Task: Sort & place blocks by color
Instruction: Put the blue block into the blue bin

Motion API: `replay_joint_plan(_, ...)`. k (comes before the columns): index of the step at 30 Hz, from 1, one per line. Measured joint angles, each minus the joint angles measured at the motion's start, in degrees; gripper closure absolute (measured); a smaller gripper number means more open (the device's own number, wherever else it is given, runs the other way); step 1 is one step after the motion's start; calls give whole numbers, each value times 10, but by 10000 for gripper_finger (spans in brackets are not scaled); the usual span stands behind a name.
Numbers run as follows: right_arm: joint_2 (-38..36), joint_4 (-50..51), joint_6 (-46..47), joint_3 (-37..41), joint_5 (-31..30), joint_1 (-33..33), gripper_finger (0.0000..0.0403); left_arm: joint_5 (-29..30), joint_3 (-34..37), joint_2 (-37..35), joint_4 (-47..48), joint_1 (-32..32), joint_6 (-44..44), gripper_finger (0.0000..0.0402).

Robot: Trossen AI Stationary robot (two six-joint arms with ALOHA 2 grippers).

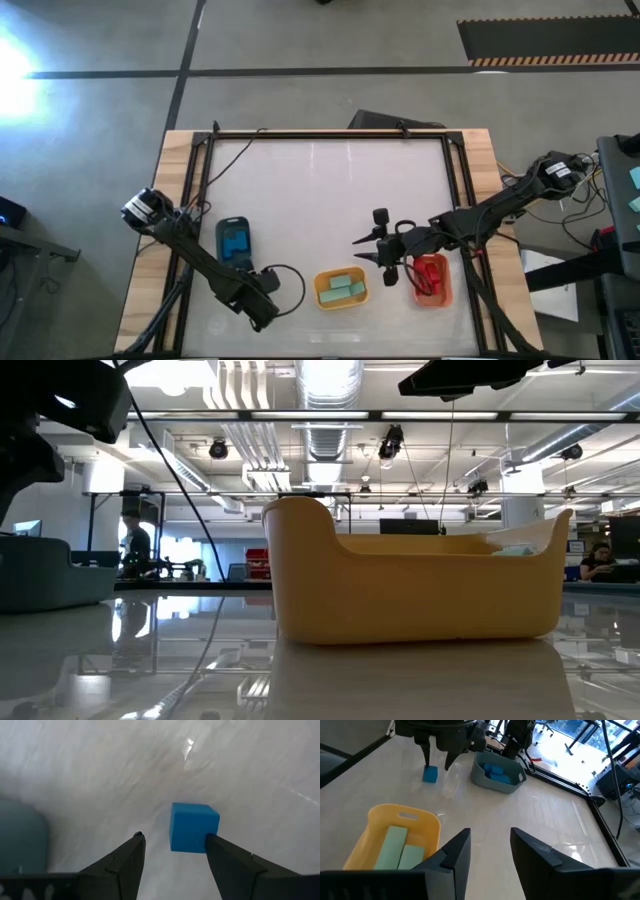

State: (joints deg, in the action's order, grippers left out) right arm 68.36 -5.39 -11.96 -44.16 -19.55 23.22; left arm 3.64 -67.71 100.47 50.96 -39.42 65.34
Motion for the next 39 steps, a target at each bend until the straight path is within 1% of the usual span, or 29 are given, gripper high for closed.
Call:
replay_joint_plan(9,0,0,3,0,0,0,275,0,0,-1,0,0,-7,210)
replay_joint_plan(13,0,0,8,1,0,0,279,0,-1,-7,-1,0,3,207)
replay_joint_plan(17,0,0,10,2,0,0,282,-1,-1,-11,-4,0,3,190)
replay_joint_plan(24,0,0,22,3,0,0,280,1,14,-10,-28,0,2,131)
replay_joint_plan(27,0,1,24,3,0,0,283,2,19,-9,-48,-1,-16,115)
replay_joint_plan(29,0,0,27,4,0,0,284,12,23,-9,-66,-1,-28,112)
replay_joint_plan(31,0,2,32,6,0,0,284,20,29,-9,-64,-1,-30,112)
replay_joint_plan(39,0,-1,47,15,0,0,284,22,52,-9,-75,-1,-32,114)
